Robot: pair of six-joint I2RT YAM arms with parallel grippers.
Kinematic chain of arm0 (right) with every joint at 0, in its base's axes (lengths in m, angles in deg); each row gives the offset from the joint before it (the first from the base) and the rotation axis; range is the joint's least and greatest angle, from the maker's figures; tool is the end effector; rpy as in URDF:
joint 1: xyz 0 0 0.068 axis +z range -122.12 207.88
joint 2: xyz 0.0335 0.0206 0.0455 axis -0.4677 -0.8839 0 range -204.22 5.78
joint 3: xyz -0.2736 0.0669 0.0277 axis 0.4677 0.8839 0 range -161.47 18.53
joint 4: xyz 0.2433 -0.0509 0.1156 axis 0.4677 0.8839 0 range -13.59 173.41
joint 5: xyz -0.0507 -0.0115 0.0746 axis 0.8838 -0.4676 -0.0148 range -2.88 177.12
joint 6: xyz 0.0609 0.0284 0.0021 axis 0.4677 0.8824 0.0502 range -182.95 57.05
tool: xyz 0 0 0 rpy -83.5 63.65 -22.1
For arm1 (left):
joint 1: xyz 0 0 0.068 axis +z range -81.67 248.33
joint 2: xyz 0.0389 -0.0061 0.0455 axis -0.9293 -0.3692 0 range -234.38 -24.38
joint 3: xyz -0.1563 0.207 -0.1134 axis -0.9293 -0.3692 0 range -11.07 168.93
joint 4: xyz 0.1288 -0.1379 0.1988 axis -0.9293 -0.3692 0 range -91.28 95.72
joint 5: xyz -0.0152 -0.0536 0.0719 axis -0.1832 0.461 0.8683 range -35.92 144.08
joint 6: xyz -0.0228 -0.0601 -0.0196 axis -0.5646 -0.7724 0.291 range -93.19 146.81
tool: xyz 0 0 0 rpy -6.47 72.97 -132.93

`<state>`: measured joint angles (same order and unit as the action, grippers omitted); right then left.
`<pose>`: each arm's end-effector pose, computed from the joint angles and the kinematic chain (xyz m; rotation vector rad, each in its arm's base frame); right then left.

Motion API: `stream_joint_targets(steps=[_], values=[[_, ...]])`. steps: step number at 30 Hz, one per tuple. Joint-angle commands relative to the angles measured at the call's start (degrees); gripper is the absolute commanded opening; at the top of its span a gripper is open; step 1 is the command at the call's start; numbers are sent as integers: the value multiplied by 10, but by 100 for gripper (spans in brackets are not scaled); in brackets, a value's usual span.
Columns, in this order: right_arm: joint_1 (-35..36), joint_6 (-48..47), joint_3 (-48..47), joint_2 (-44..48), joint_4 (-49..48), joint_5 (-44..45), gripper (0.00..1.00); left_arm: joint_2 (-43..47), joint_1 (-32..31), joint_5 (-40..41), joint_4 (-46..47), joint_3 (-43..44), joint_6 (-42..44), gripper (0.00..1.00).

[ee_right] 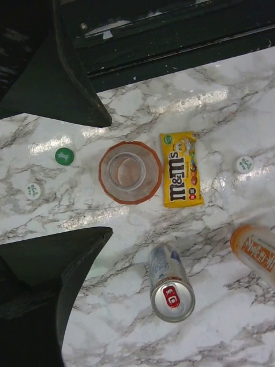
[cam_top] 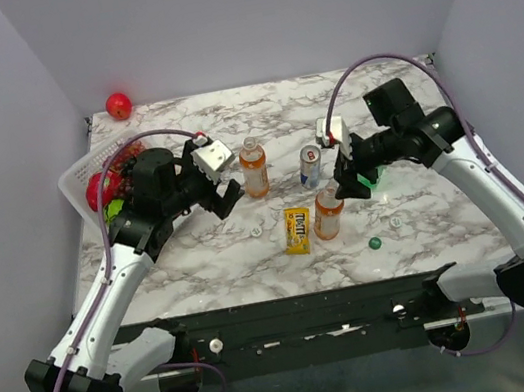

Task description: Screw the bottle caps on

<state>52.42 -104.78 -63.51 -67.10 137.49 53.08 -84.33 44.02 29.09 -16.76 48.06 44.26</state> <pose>0.2222 0.1344 0.3830 -1.4884 1.8243 0.5871 0.2225 -0.1254 0.3590 0.9614 1.7213 -0.5084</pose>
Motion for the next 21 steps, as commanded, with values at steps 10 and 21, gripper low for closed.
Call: stream_joint_targets(steps=[10, 21], values=[[43, -5, 50, -35, -65, -10, 72, 4, -24, -24, 2, -26, 36, 99], [46, 10, 78, -45, -82, -2, 36, -11, -30, -57, 30, -34, 54, 99]])
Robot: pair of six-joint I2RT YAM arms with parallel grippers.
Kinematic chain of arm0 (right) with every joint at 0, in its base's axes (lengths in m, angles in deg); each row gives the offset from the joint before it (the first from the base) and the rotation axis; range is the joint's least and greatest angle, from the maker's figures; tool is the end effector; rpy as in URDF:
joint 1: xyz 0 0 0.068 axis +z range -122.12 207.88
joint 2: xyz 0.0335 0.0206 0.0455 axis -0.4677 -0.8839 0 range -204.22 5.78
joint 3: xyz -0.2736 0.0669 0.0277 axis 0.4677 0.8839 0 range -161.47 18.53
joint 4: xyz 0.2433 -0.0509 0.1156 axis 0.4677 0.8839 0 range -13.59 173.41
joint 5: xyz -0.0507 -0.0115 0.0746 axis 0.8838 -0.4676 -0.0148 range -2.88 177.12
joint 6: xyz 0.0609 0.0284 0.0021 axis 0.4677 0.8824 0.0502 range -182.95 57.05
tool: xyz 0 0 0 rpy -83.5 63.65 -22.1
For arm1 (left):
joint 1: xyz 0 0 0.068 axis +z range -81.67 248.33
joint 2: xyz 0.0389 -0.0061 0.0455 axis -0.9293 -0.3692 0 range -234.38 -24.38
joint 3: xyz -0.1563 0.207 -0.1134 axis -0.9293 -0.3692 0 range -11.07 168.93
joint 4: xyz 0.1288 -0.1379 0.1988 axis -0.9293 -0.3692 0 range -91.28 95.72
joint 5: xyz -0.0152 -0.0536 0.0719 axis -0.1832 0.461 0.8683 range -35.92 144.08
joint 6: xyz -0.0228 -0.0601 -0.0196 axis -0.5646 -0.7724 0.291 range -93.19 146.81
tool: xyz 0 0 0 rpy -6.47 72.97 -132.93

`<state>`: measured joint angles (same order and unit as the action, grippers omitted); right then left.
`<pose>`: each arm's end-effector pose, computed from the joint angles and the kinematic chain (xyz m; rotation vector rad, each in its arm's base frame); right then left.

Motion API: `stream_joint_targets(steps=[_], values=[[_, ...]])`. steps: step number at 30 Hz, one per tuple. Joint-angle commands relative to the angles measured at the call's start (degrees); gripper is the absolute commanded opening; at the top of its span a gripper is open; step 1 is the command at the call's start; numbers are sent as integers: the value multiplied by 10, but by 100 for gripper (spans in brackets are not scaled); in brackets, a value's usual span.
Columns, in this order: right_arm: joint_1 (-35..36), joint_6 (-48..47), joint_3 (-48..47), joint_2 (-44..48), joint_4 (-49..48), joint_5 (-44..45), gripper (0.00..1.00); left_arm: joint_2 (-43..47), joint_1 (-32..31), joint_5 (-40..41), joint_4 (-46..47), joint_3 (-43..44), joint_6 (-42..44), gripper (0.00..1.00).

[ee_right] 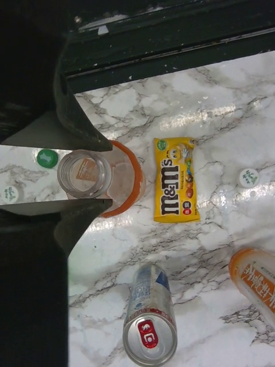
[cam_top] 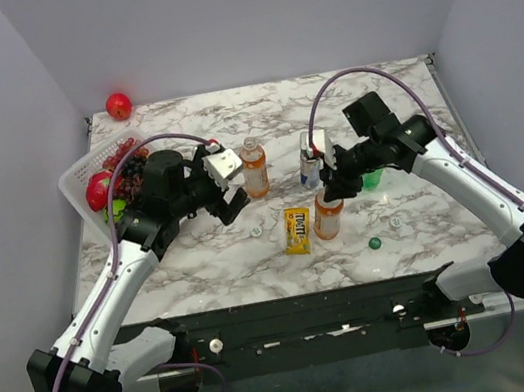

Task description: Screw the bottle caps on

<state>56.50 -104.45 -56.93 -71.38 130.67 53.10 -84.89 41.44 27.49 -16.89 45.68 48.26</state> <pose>0.2363 0.1631 0.3353 -1.5727 1.8476 0.6514 0.2174 -0.1372 0.3412 1.0849 1.7019 -0.5302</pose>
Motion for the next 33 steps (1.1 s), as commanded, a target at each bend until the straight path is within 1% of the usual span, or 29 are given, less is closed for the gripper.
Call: stream_joint_targets(steps=[1, 2, 4, 5, 7, 8, 10, 12, 13, 16, 20, 26, 33], values=[[5, 8, 12, 0, -12, -2, 28, -6, -7, -53, 52, -22, 18, 99], [5, 10, 8, 2, -9, -2, 13, -7, -11, -73, 63, -26, 18, 99], [5, 21, -9, 9, 7, -2, 2, -13, -34, -79, 105, -35, 8, 99], [5, 28, -35, 12, 12, -2, 1, -26, -44, -83, 117, -34, -5, 99], [5, 54, -74, 15, 29, -3, 1, -42, -66, -87, 148, -24, -21, 99], [5, 60, -118, 14, 39, -7, 1, -57, -87, -87, 161, -22, -42, 99], [5, 80, -157, 9, 64, -23, 1, -72, -104, -82, 205, -14, -68, 99], [5, 104, -208, -1, 75, -31, 1, -94, -119, -81, 223, -8, -100, 99], [4, 110, -223, -4, 77, -33, 1, -101, -124, -84, 248, -1, -106, 99], [5, 128, -255, -13, 74, -40, 1, -125, -141, -80, 267, 7, -111, 99], [5, 137, -274, -24, 67, -43, 1, -143, -161, -70, 275, 15, -101, 99], [5, 158, -311, -32, 63, -79, 1, -158, -172, -68, 277, 13, -89, 99], [5, 164, -315, -30, 69, -111, 1, -166, -176, -79, 290, 6, -86, 99]])
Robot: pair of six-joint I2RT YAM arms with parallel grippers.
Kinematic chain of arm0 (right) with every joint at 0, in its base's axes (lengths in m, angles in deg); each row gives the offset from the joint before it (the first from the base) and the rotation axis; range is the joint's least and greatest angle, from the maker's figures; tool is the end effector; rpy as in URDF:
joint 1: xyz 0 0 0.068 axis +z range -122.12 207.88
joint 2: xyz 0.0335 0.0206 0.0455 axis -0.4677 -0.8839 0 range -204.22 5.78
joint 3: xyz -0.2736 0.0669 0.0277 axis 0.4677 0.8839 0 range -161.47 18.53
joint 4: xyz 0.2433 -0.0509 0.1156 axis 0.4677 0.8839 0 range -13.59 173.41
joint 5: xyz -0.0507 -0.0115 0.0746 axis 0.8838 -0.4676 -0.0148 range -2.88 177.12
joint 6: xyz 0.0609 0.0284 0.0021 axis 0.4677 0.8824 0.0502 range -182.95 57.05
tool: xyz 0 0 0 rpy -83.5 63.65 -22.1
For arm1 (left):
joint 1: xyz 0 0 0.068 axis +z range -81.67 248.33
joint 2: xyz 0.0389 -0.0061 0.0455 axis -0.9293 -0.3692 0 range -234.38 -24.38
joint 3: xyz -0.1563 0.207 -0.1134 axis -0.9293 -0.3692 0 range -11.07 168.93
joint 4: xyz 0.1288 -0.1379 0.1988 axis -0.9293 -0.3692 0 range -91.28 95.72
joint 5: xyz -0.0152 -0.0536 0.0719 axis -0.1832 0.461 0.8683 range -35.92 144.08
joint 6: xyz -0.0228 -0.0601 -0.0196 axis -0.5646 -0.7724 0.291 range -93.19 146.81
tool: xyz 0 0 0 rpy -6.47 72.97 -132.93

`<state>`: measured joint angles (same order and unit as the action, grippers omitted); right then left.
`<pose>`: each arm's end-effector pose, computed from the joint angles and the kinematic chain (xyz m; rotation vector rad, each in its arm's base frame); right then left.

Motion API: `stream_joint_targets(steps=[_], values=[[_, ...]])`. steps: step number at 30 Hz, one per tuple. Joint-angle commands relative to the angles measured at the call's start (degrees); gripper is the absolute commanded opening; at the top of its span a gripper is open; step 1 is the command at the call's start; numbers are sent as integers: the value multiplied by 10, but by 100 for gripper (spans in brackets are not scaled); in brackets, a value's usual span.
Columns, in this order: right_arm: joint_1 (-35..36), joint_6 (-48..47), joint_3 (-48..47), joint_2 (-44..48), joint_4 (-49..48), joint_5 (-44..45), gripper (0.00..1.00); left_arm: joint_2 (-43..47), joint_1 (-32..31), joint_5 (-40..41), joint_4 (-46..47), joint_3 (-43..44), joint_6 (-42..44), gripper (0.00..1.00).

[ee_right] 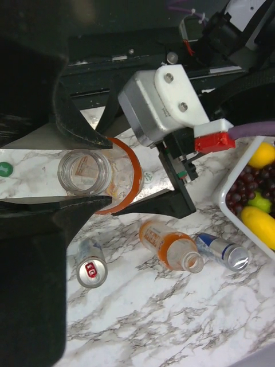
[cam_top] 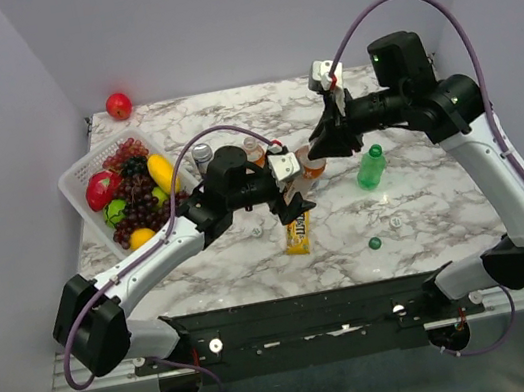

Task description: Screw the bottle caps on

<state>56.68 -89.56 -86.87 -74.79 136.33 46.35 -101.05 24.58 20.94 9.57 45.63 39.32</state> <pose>0.2270 0.1647 0.4815 -1.3218 1.6542 0.7930 0.2212 -0.2524 0.3158 1.2427 1.4423 -0.9086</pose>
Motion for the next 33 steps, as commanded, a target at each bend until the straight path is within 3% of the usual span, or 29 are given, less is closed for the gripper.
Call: stream_joint_targets(steps=[1, 19, 20, 21, 24, 26, 30, 33], values=[[3, 15, -13, 3, 14, -47, 1, -4, -7, -16, 32, 3, 1, 99], [2, 15, -9, 2, 16, -40, 1, -24, -7, -53, 63, 2, -1, 68], [2, 12, -13, 1, 17, -39, 3, -24, -6, -53, 66, 0, -2, 67], [3, 15, -23, -1, 20, -35, 19, -24, -6, -53, 70, -2, -5, 65], [3, 44, -52, -1, 19, 17, 53, -22, 0, -50, 89, -11, -13, 58], [-13, 56, -69, 9, 13, 62, 59, -19, 2, -46, 99, -16, -18, 52], [-113, 80, -40, 37, 1, 30, 65, -16, 9, -39, 113, -24, -23, 43], [-153, -25, 59, 80, 17, 49, 67, -17, 10, -37, 119, -26, -21, 21]])
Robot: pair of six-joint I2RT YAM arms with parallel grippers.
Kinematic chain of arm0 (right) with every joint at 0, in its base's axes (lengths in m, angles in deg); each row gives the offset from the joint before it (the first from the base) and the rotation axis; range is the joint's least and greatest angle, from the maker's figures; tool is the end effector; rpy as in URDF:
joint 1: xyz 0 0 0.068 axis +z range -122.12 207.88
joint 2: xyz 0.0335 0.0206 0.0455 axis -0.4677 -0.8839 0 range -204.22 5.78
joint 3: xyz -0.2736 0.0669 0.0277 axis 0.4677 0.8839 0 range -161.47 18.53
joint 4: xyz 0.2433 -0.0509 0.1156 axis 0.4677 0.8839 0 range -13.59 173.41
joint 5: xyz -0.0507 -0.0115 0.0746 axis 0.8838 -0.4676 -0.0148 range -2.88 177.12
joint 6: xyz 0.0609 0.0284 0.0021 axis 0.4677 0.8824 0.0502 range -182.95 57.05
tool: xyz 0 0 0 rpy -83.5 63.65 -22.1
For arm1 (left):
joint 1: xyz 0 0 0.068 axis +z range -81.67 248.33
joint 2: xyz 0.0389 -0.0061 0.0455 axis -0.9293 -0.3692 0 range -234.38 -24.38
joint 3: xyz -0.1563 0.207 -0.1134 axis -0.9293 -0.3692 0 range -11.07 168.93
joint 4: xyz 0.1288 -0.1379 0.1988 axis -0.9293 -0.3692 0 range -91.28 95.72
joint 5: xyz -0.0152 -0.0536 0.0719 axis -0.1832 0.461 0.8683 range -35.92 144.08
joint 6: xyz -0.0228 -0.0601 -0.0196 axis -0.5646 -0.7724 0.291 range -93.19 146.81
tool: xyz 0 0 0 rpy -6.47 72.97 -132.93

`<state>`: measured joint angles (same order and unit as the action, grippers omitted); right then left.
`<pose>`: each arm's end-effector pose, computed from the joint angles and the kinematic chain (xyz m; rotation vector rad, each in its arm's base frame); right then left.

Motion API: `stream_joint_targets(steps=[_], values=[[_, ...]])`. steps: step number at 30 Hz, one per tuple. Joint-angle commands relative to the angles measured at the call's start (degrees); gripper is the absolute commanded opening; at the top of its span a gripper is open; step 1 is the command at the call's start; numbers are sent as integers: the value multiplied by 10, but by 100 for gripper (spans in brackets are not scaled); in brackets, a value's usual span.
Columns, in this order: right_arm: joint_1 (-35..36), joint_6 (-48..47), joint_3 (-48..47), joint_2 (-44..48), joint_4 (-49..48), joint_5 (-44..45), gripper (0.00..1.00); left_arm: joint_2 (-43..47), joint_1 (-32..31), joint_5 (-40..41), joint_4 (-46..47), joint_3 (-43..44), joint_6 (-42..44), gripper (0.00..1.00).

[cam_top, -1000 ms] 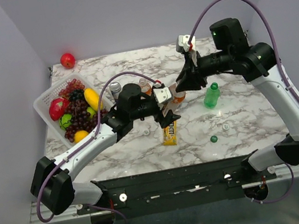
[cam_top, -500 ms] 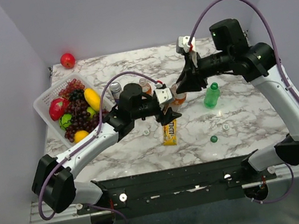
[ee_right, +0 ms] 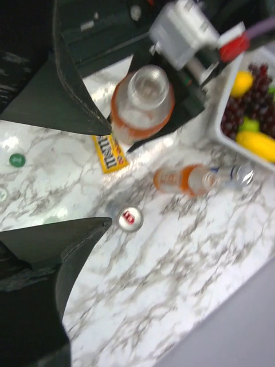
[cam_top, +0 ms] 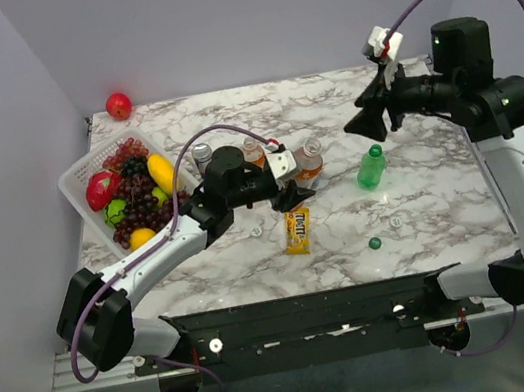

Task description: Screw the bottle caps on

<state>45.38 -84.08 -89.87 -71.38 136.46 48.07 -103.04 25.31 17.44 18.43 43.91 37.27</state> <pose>0.2285 0.1074 0.5108 -1.0423 1.7243 0.6619 0.2280 -0.2565 0.3116 1.2226 1.3568 -0.9675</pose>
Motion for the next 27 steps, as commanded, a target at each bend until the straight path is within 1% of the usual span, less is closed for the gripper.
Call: stream_joint_targets(steps=[1, 2, 3, 4, 5, 6, 7, 9, 10, 13, 17, 18, 19, 21, 25, 27], values=[[-43, -112, 134, 82, 15, 53, 68, 3, 3, 0, 35, -10, 1, 3], [-43, -138, 175, 105, 10, 70, 68, 4, 3, 3, 39, -12, 1, 0], [-45, -166, 265, 124, -10, 87, 68, 4, 2, 10, 42, -14, -1, 0], [-50, -172, 305, 140, -21, 126, 67, 4, 2, 10, 45, -11, -1, 0], [-61, -178, 336, 167, -26, 129, 66, 2, 2, 11, 45, -8, 0, 0], [-76, -198, 393, 176, -23, 118, 65, 0, 2, 16, 45, -2, -2, 0], [-101, -211, 418, 184, -22, 101, 65, 0, 1, 19, 49, 7, -3, 0], [-107, -253, 475, 205, -22, 114, 64, -3, 0, 25, 50, 19, -5, 0], [-114, -264, 521, 210, -26, 128, 64, -3, -1, 29, 49, 30, -12, 0], [-140, -292, 581, 215, -43, 134, 64, 1, -1, 36, 32, 53, -32, 0], [-171, -310, 633, 182, -79, 168, 63, 6, 0, 33, -7, 76, -33, 0], [-172, -319, 641, 175, -97, 172, 61, 5, 0, 33, -12, 78, -29, 0], [-191, -322, 647, 157, -106, 185, 61, 6, 0, 32, -27, 81, -22, 0], [-196, -329, 664, 143, -141, 197, 59, 7, 0, 30, -35, 84, -14, 0], [-196, -335, 677, 120, -181, 210, 60, 4, 0, 41, -43, 88, -25, 0], [-196, -335, 678, 94, -194, 220, 61, 1, 0, 50, -46, 91, -31, 0]])
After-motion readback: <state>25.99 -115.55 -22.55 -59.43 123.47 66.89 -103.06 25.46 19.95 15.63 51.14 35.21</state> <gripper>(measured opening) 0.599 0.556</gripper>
